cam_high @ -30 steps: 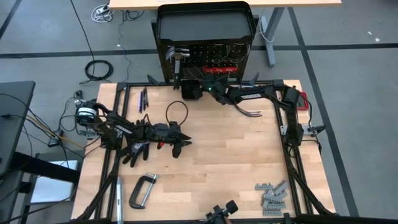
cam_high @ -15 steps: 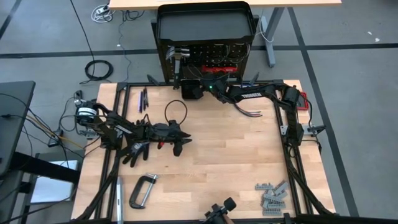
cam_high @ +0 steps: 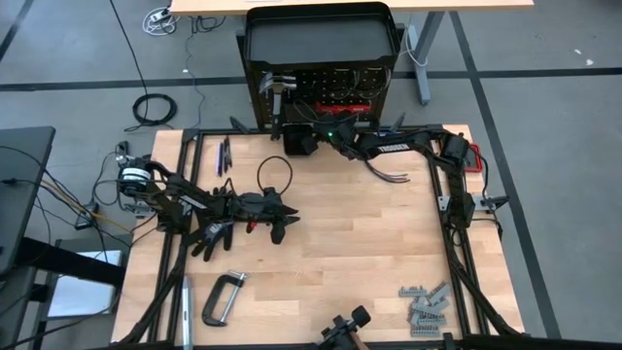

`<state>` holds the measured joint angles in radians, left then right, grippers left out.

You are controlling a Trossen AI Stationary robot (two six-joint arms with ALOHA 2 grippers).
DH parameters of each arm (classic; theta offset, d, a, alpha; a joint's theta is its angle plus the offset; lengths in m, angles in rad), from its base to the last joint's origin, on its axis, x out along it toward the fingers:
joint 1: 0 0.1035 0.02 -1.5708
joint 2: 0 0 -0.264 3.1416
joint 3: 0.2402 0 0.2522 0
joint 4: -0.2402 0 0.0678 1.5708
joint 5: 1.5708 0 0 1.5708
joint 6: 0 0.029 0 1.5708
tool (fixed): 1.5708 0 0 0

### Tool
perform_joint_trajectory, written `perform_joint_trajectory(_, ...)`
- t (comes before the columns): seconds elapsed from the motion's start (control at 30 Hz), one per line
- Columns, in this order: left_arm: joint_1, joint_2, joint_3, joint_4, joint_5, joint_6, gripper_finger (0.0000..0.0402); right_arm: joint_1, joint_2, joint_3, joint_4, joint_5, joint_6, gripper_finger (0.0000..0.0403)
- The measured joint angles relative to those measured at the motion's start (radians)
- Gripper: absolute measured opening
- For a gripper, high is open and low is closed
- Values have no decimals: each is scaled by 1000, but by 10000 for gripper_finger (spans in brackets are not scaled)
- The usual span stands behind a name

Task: Hang tools onto peg board
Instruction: Hang the red allen wrench on the peg board

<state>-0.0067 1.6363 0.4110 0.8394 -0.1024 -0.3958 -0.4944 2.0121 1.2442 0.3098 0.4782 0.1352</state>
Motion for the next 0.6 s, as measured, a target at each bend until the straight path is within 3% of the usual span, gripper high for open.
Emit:
perform_joint_trajectory(0.13,0,0,0,0,0,0,125,-2,0,0,-4,-54,2,25)
perform_joint_trajectory(0.6,0,0,0,0,1,-1,125,-17,0,0,-26,-61,49,60)
